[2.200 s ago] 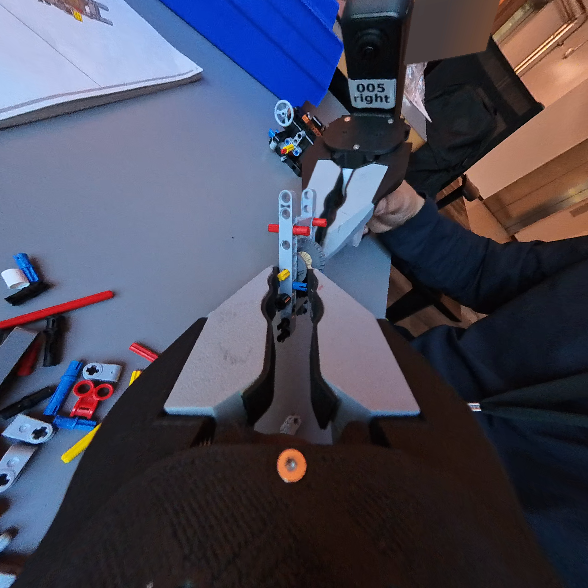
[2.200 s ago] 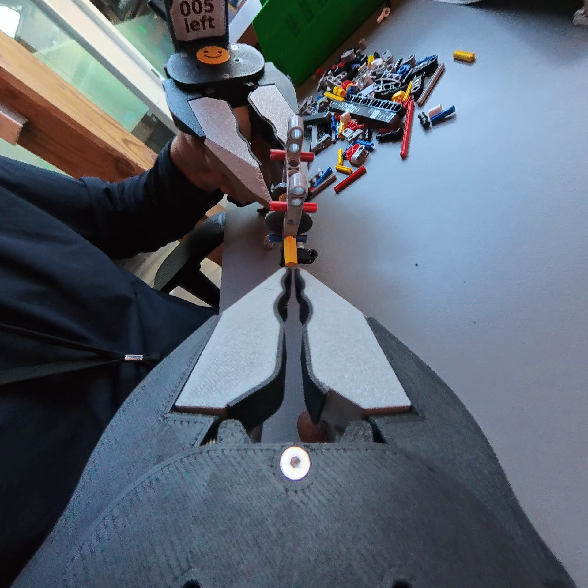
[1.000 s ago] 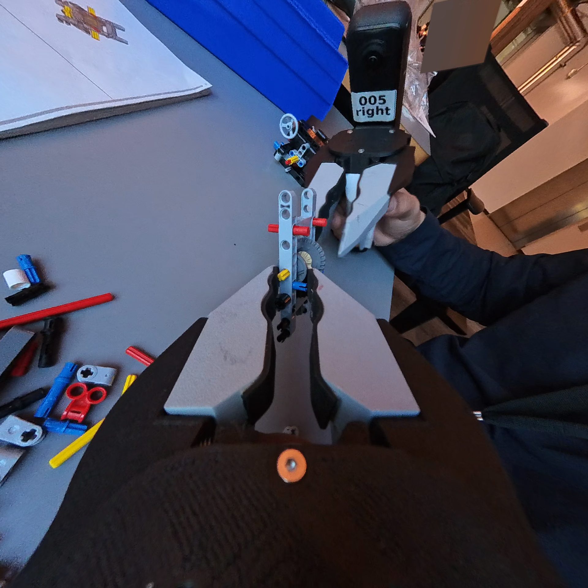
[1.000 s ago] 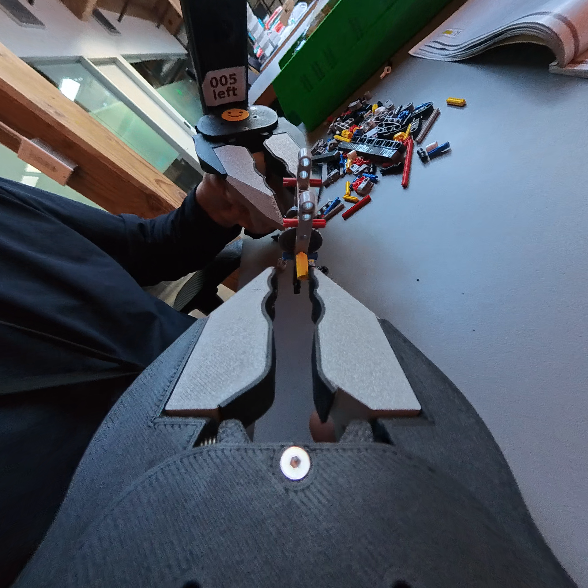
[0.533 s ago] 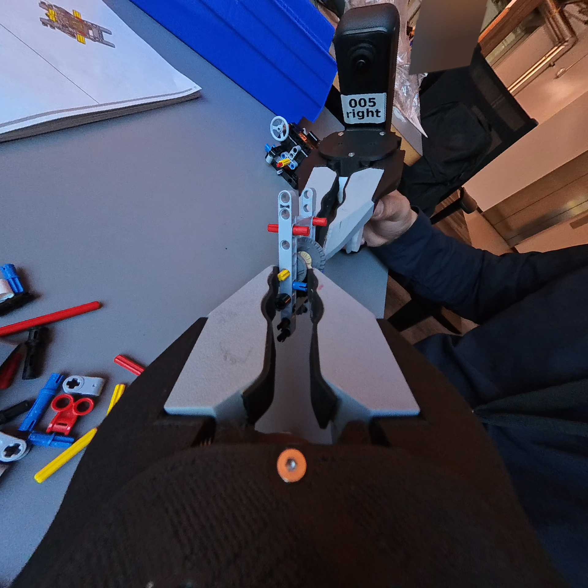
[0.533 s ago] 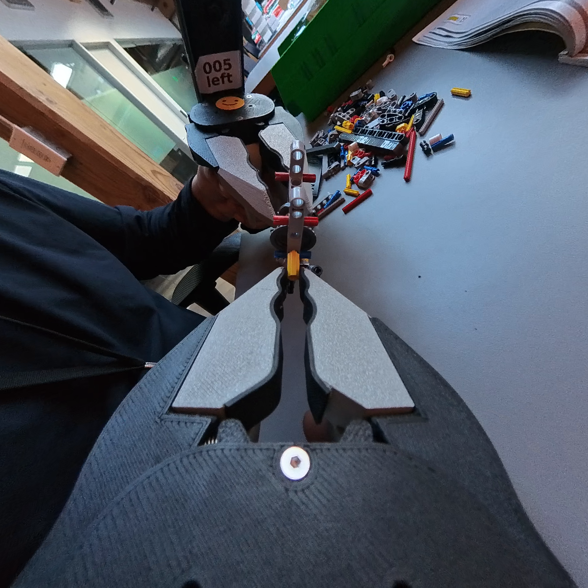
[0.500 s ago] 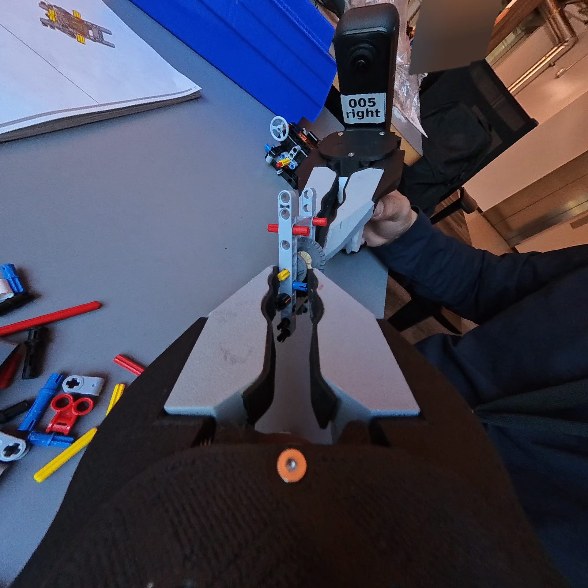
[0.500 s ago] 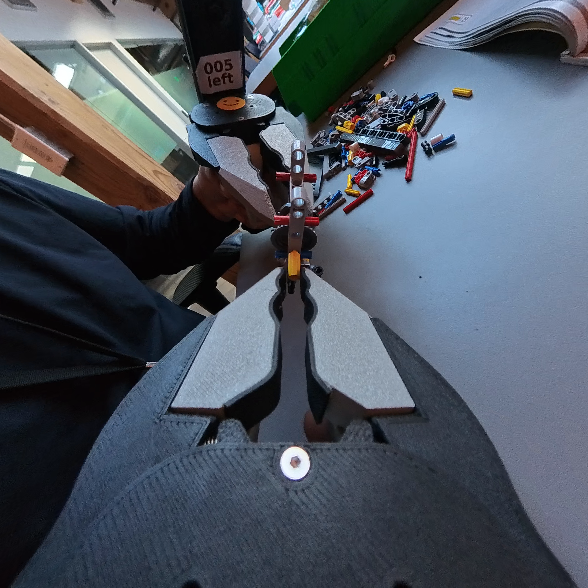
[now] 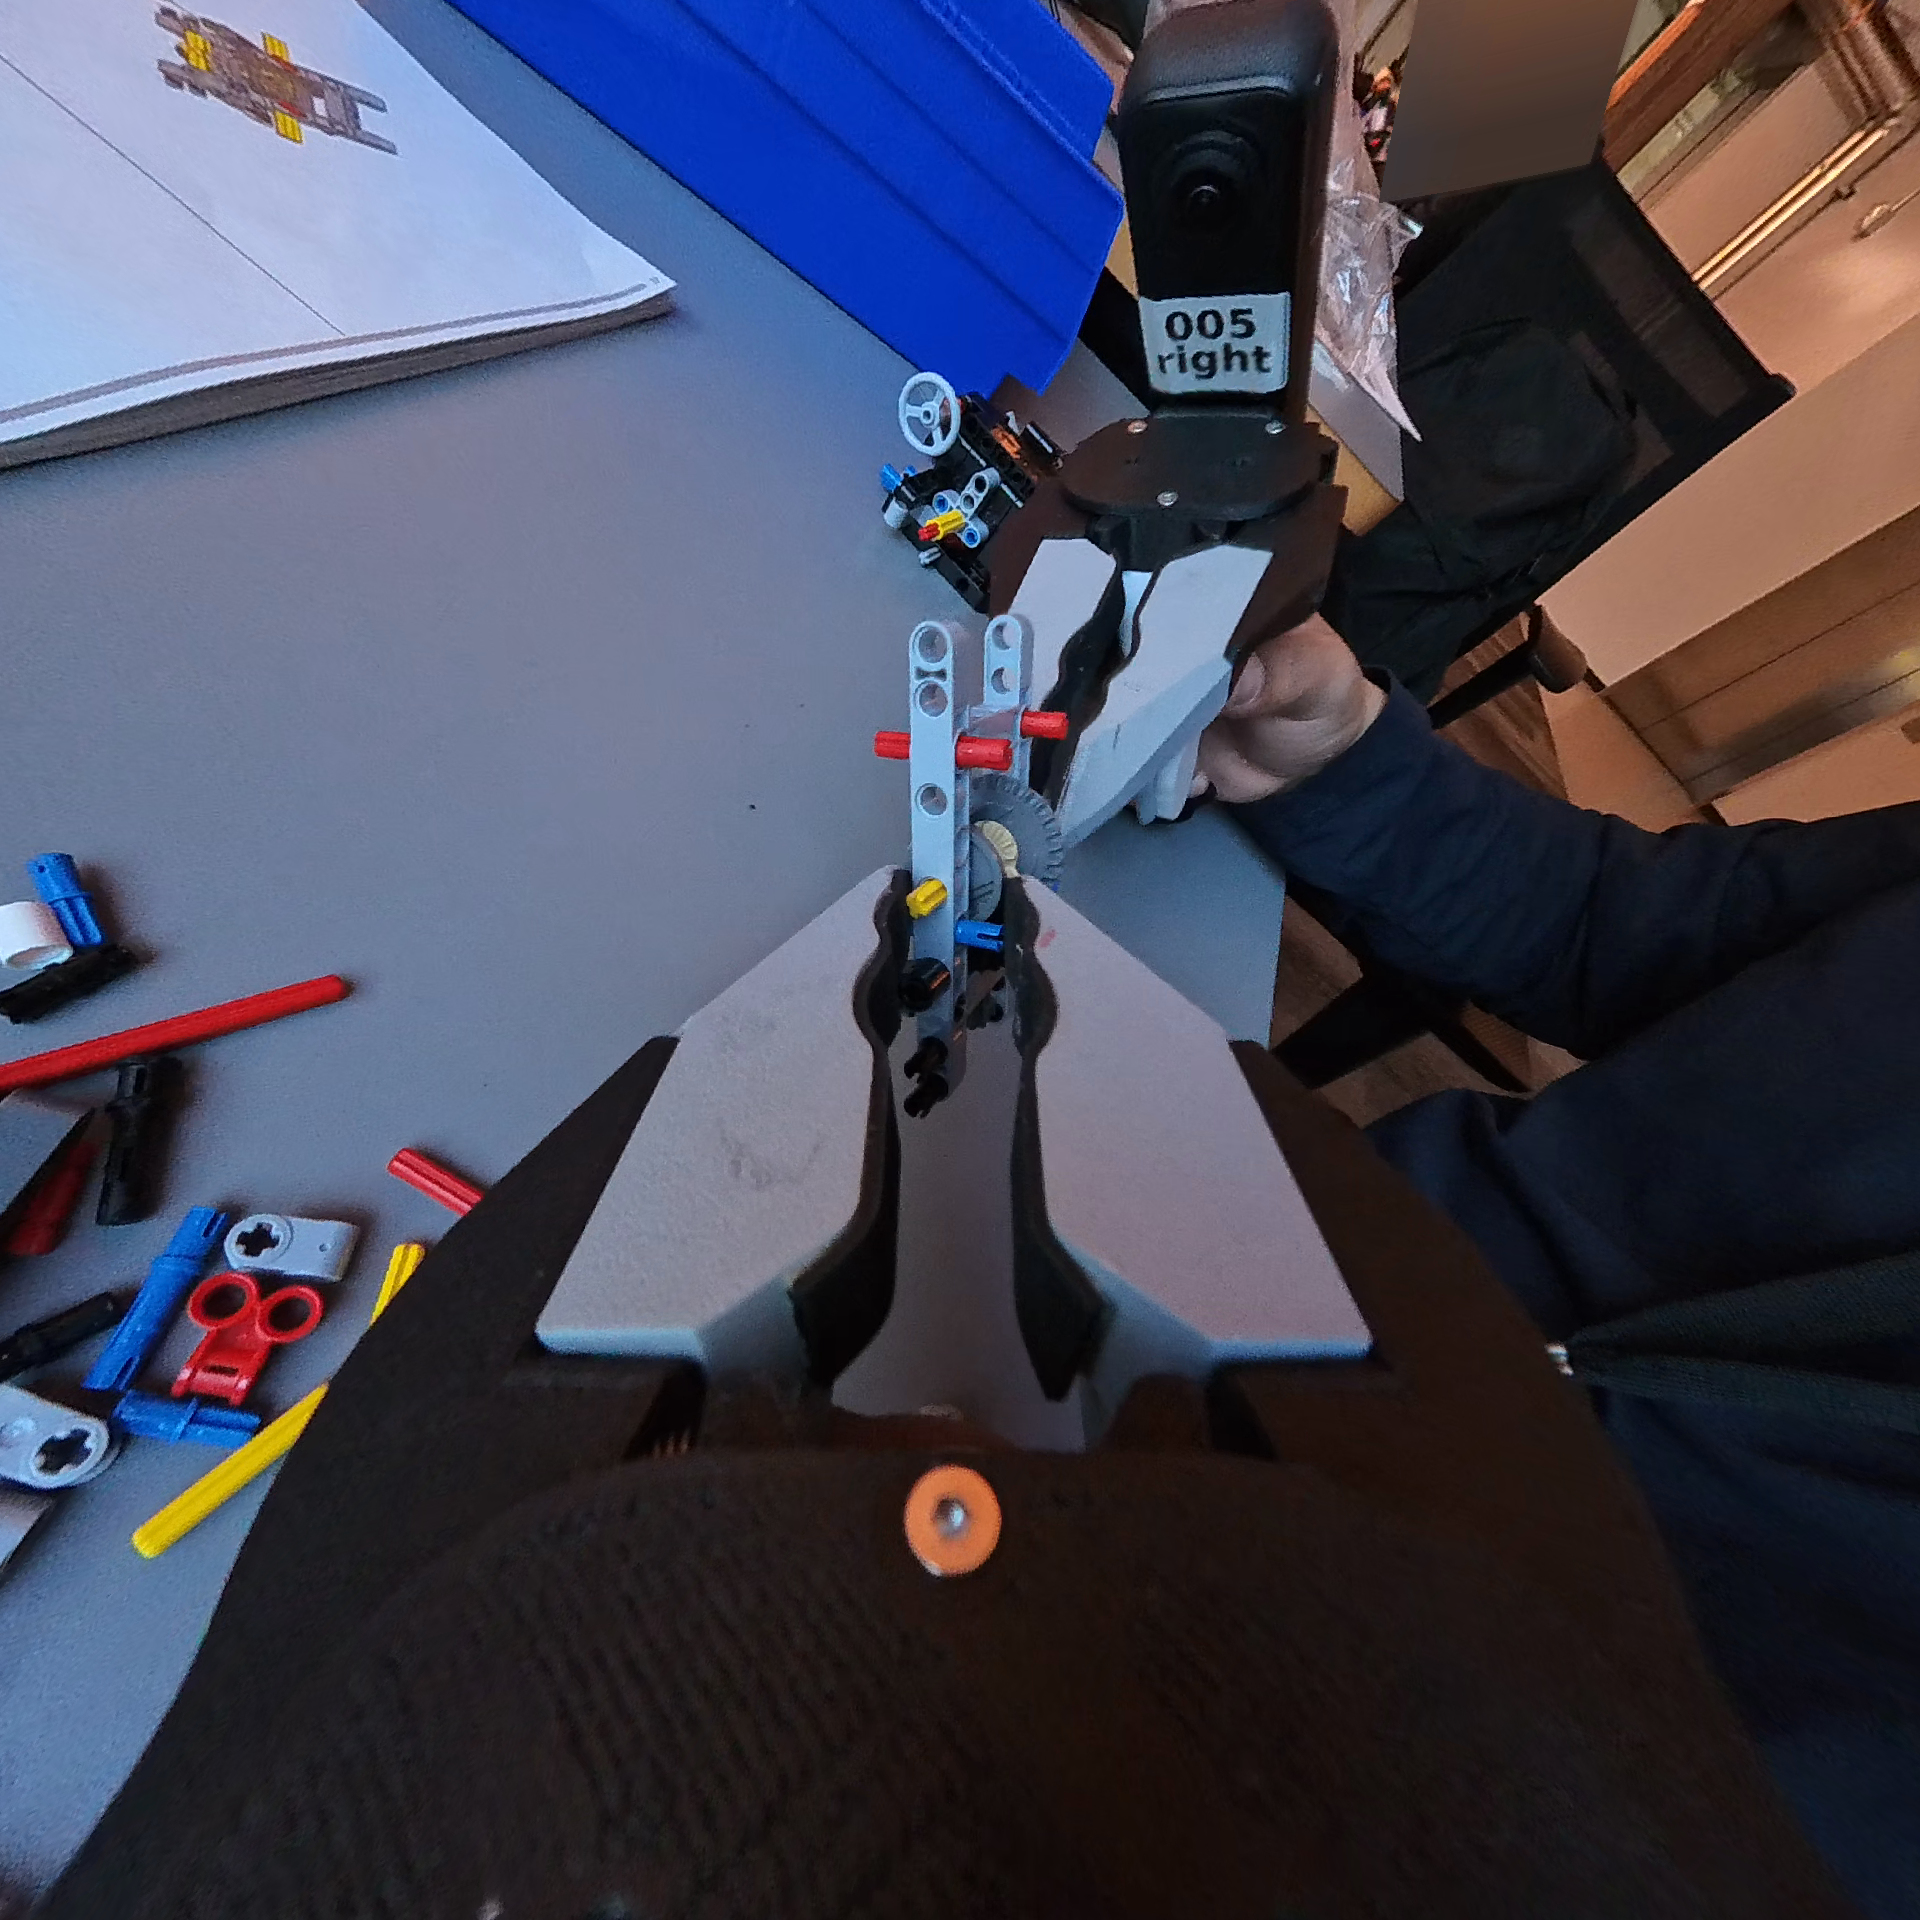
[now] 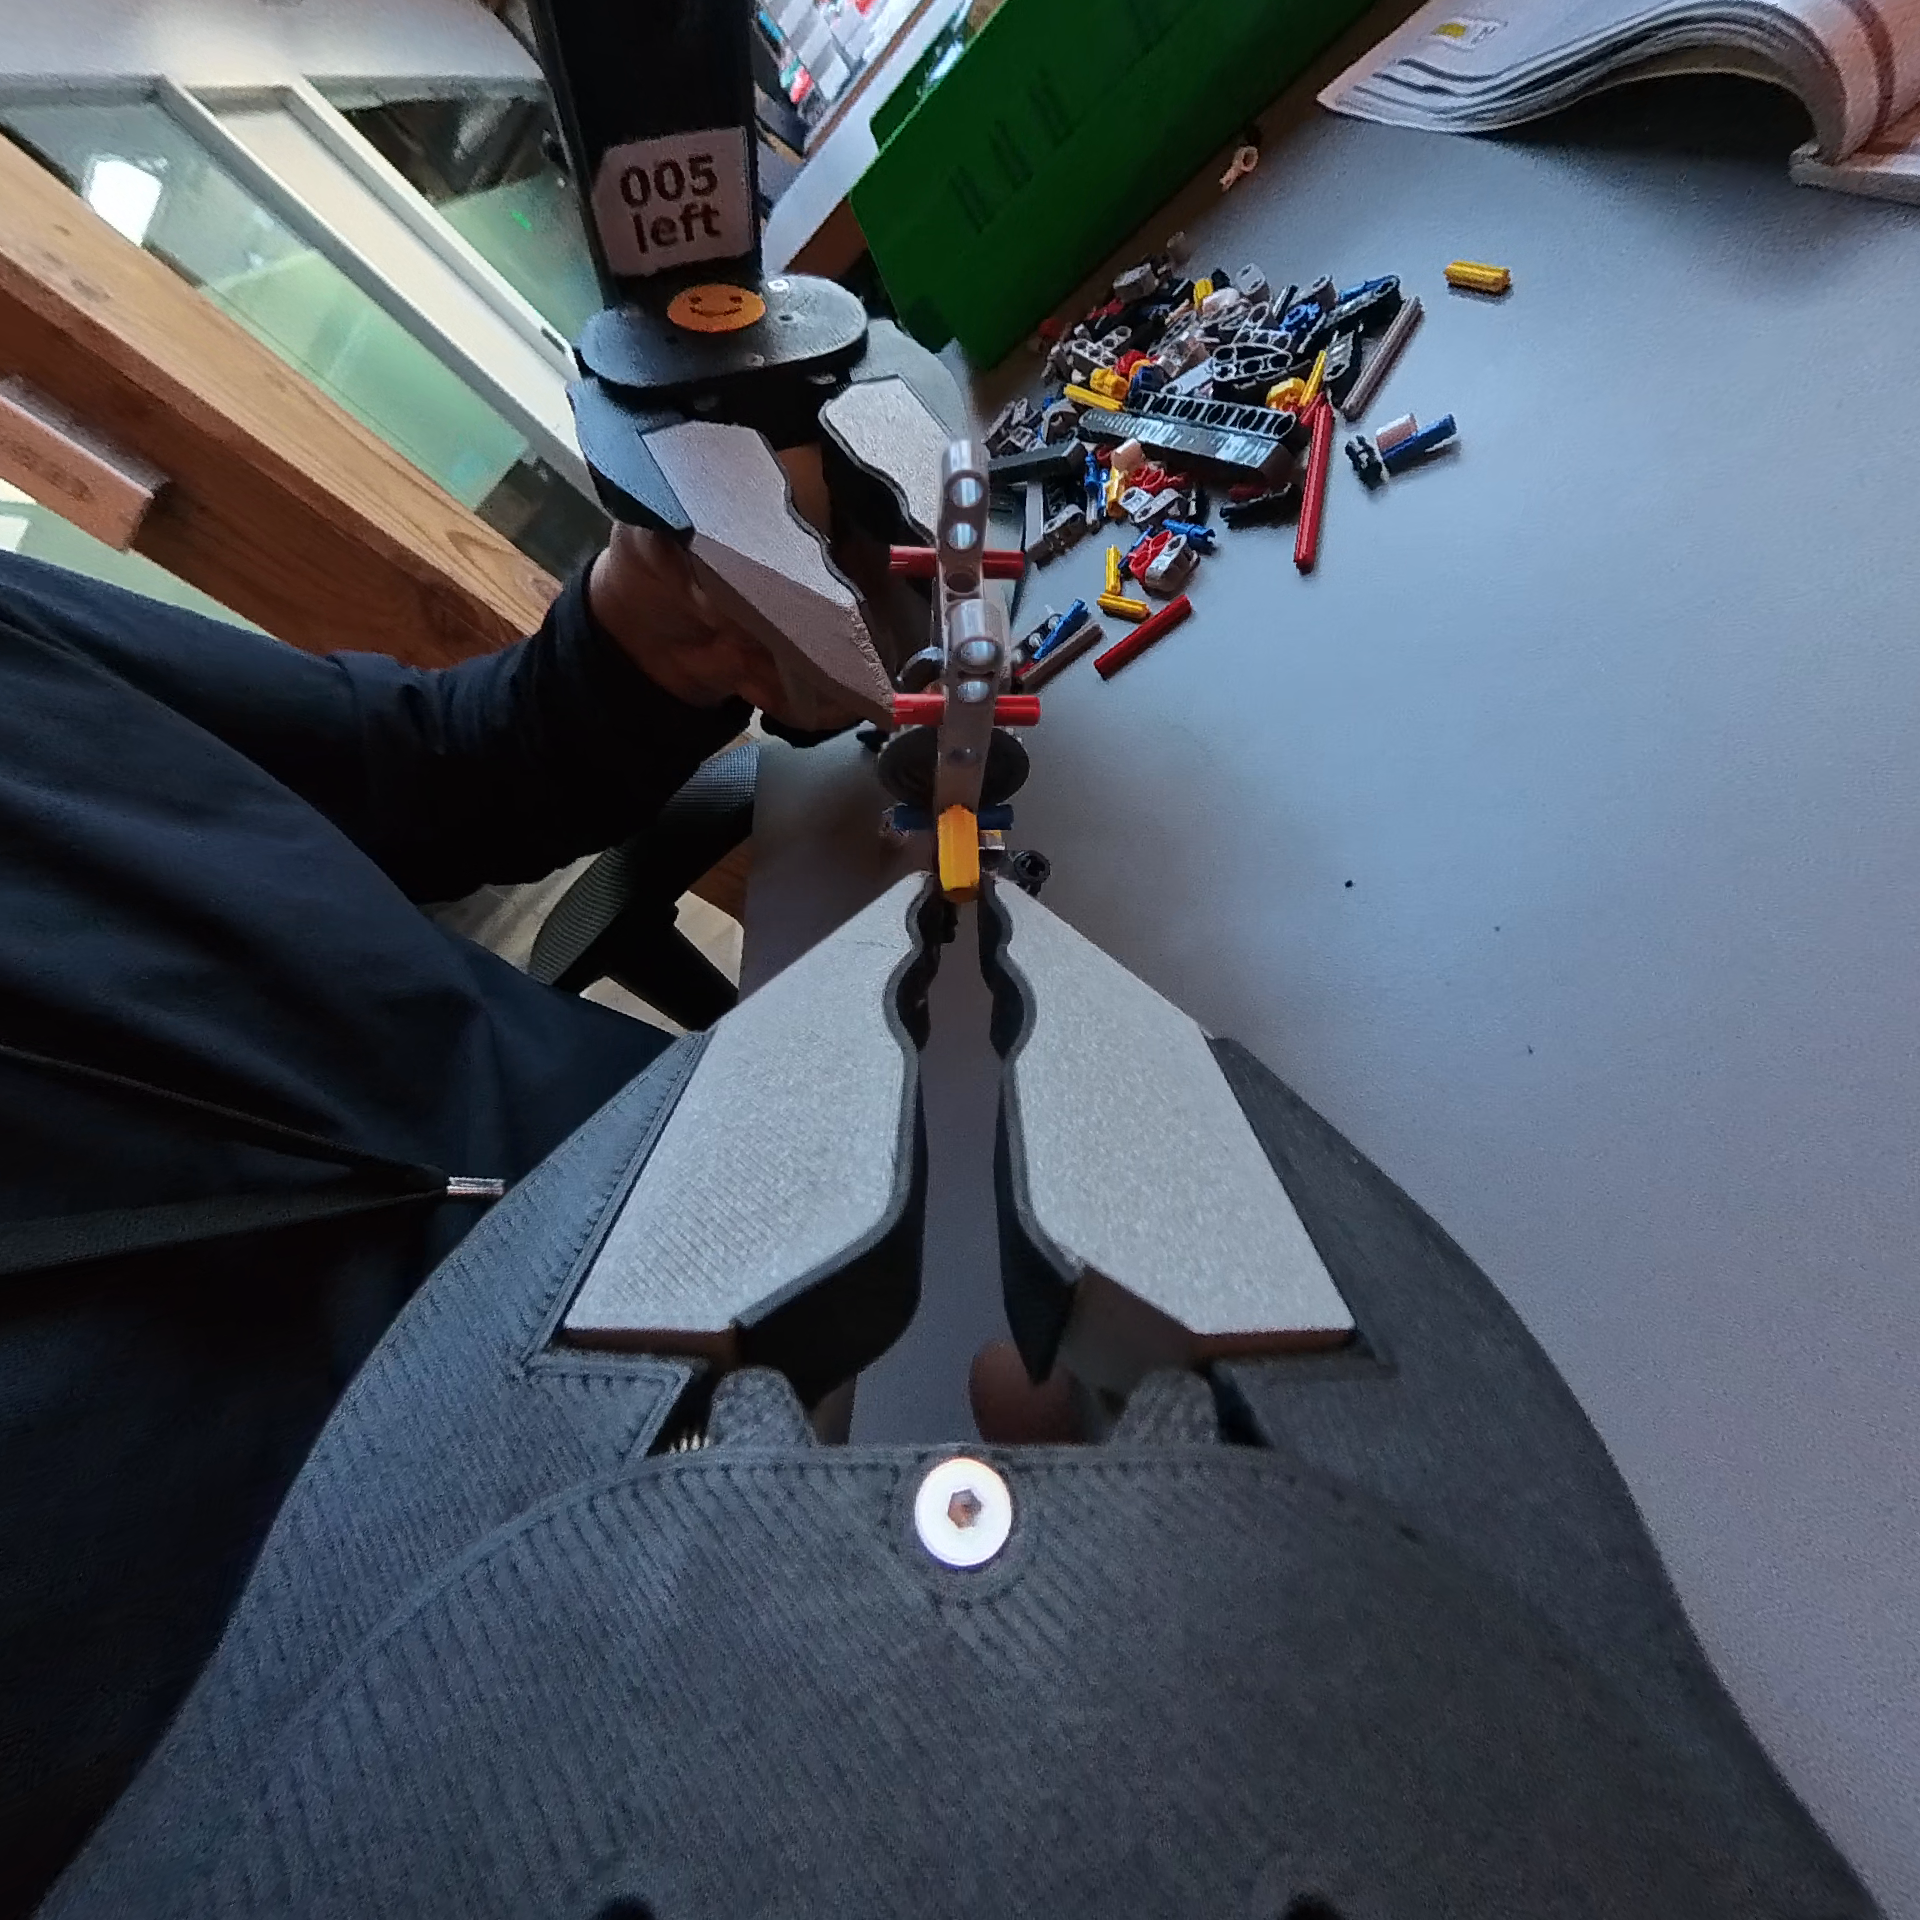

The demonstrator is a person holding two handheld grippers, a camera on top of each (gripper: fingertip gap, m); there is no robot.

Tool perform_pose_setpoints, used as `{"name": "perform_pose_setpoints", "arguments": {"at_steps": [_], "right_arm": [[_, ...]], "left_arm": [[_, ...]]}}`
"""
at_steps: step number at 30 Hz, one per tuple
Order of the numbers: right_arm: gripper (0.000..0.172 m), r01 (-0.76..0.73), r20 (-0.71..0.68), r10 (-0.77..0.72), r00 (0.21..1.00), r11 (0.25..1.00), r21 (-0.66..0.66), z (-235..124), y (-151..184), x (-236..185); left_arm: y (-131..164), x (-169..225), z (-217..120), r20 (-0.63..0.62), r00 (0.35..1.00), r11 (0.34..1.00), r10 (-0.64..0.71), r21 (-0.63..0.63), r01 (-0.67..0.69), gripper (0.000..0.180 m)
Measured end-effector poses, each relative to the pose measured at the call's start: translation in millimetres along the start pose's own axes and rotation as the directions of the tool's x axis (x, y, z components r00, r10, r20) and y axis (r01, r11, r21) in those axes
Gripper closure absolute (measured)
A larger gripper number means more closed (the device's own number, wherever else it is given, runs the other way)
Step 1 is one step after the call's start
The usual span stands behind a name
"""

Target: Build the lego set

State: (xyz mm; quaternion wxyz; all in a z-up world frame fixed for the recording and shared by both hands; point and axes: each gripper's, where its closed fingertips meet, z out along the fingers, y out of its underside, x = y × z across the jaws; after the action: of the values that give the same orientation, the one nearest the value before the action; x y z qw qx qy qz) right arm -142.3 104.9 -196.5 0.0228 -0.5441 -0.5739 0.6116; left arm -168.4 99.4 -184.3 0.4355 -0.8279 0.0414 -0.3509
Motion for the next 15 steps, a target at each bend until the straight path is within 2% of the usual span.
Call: {"name": "perform_pose_setpoints", "arguments": {"at_steps": [15], "right_arm": [[0.169,0.018,0.005,-0.018,1.0,0.998,-0.063,0.3,7.1,0.5]], "left_arm": [[8.1,1.8,3.6,-0.007,1.0,1.0,-0.021,-0.02,0.021,0.165]]}}
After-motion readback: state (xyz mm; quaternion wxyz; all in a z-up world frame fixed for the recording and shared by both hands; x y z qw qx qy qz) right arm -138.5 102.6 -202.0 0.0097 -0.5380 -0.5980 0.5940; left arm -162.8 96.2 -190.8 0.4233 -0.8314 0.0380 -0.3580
